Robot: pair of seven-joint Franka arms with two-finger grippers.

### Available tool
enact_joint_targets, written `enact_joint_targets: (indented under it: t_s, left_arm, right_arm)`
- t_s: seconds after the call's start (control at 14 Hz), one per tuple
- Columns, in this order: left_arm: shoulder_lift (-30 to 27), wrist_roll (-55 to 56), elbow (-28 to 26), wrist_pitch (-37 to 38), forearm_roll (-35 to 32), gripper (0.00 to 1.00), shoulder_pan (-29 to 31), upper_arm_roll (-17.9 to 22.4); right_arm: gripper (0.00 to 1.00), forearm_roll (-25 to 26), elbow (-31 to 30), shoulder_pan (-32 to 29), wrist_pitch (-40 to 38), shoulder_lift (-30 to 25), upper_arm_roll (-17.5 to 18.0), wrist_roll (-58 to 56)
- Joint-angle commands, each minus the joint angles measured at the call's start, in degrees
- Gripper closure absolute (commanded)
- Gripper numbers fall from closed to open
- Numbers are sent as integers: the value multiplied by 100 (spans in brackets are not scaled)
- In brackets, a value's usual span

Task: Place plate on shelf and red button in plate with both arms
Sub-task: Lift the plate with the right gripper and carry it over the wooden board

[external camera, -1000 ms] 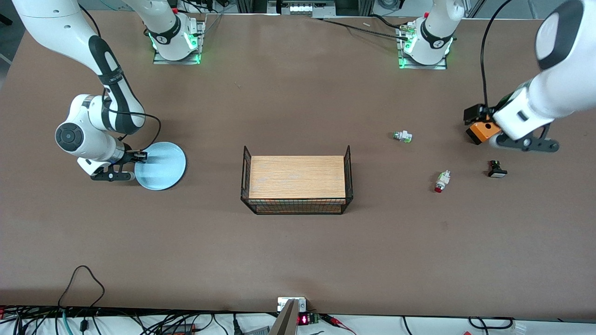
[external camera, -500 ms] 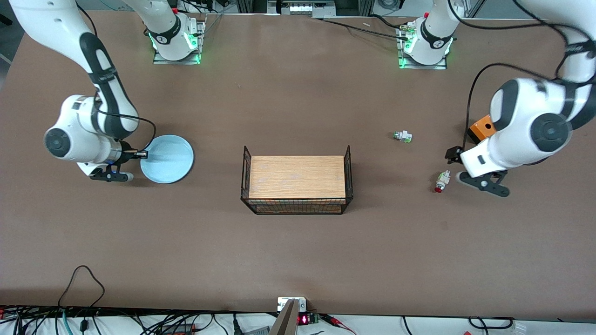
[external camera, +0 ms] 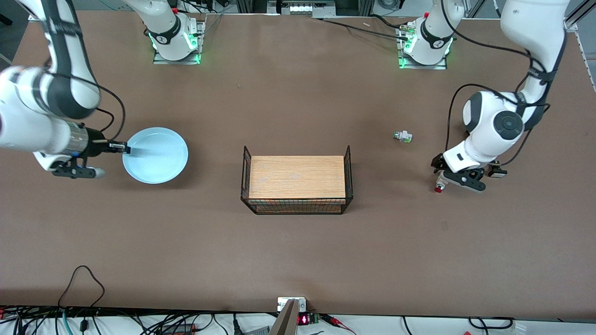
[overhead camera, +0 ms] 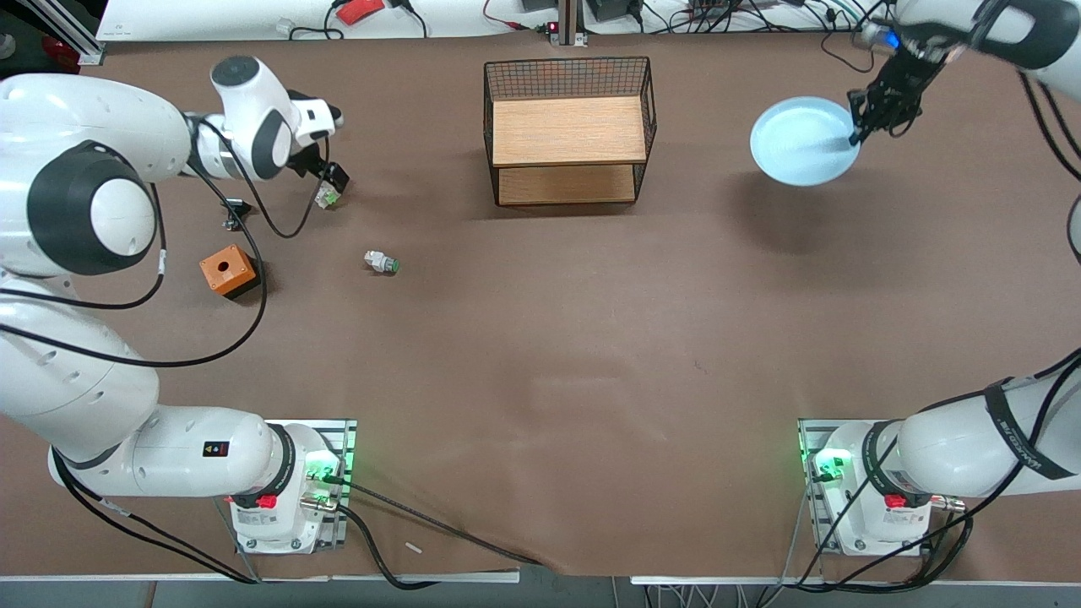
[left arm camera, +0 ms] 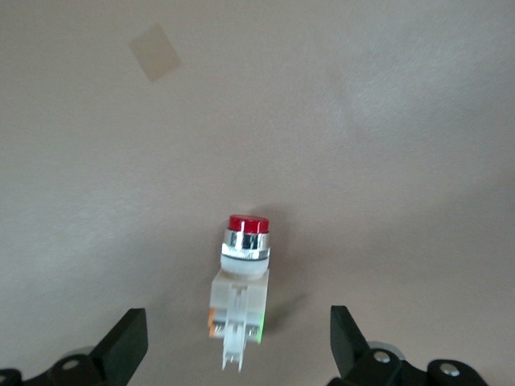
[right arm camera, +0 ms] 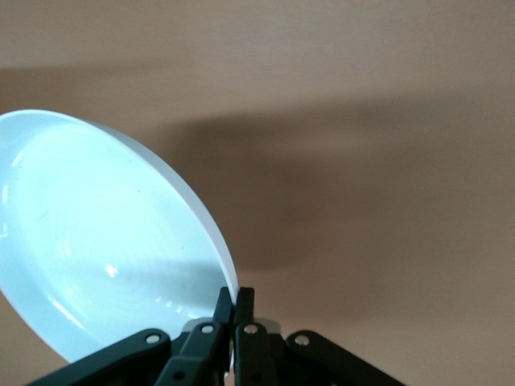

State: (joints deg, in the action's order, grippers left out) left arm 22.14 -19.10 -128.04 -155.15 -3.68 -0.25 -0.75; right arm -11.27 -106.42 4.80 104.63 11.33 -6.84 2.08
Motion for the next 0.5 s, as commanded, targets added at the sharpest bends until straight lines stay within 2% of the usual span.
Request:
enact_joint_targets:
  t_s: [0.0,0.07,0.14,0.29,0.36,0.43]
  left_arm:
    - [369,-85,43,-645,-81,0,68,-21]
    - [466,-76,43,-744,-81,0,77,-21]
    - [502,-85,51,-762,-81,10,77,-21]
    - [484,-68,60,-719,-81,59,77,-21]
    - [484,-24,43,-692,-72,77,95,-21]
    - [484,-23,51,-692,-72,88,182,-30]
  right_arm:
    - [100,-279,331,12,-600,-350,418,1219]
    - [100,-288,524,3,-750,-368,655,1790]
    - [100,-288,787,3,-873,-368,928,2396]
    - [100,-637,1131,12,-910,-360,1307,3382]
    - [100,-944,1193,12,-875,-342,1387,3918]
    - [100,-1251,1203,29,-831,-342,1405,4393]
